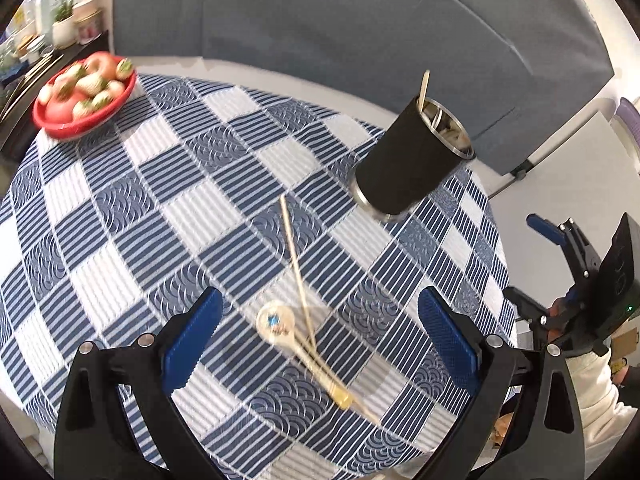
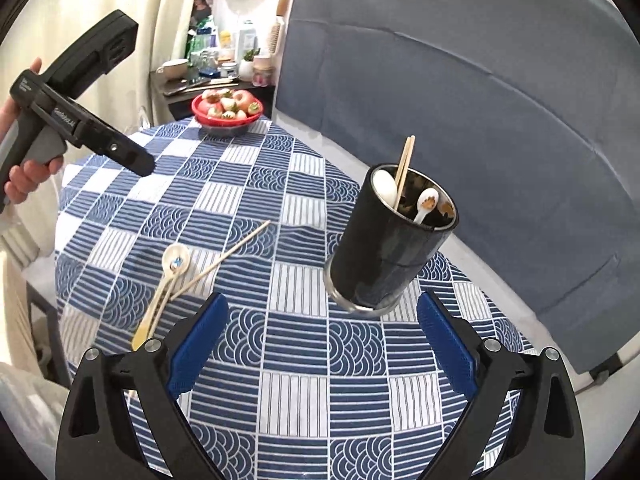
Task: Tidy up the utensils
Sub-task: 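Move both open tools toward the small cartoon spoon with yellow handle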
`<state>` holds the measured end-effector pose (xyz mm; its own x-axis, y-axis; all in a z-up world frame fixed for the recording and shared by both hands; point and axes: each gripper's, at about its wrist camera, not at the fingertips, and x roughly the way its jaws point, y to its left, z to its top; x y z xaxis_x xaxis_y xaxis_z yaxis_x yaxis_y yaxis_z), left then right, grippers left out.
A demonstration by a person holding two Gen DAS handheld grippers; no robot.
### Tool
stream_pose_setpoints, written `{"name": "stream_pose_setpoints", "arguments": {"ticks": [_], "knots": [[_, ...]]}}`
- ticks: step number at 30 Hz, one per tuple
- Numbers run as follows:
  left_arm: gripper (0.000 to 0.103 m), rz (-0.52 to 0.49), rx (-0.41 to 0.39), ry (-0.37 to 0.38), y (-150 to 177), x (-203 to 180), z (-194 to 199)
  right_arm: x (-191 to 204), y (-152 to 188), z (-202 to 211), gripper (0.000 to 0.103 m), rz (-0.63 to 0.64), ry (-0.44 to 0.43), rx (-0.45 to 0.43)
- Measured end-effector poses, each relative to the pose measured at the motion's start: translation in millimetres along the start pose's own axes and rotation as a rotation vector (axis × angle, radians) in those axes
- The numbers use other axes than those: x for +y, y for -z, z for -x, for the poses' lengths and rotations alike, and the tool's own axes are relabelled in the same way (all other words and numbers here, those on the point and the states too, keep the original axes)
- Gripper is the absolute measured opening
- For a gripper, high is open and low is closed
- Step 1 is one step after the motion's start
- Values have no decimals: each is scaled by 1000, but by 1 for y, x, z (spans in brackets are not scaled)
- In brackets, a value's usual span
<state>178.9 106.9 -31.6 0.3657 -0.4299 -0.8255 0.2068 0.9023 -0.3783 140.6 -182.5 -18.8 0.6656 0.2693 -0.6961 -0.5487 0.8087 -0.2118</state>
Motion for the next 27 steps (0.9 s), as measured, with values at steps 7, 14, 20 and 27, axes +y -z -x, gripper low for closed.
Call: {"name": "stream_pose_setpoints", "arguments": {"ticks": [7,14,20,27], "knots": [[96,66,32,-6,36,10,4,23,24,3,91,20,-44,7],[96,57,75,-30,62,17,0,48,42,-2,91,31,-72,30],[96,-48,106,-34,59,23,-17,75,46,-2,91,72,-45,45],[96,-191,192,10,43,30,-46,111,38,-11,91,22,-14,45]]}}
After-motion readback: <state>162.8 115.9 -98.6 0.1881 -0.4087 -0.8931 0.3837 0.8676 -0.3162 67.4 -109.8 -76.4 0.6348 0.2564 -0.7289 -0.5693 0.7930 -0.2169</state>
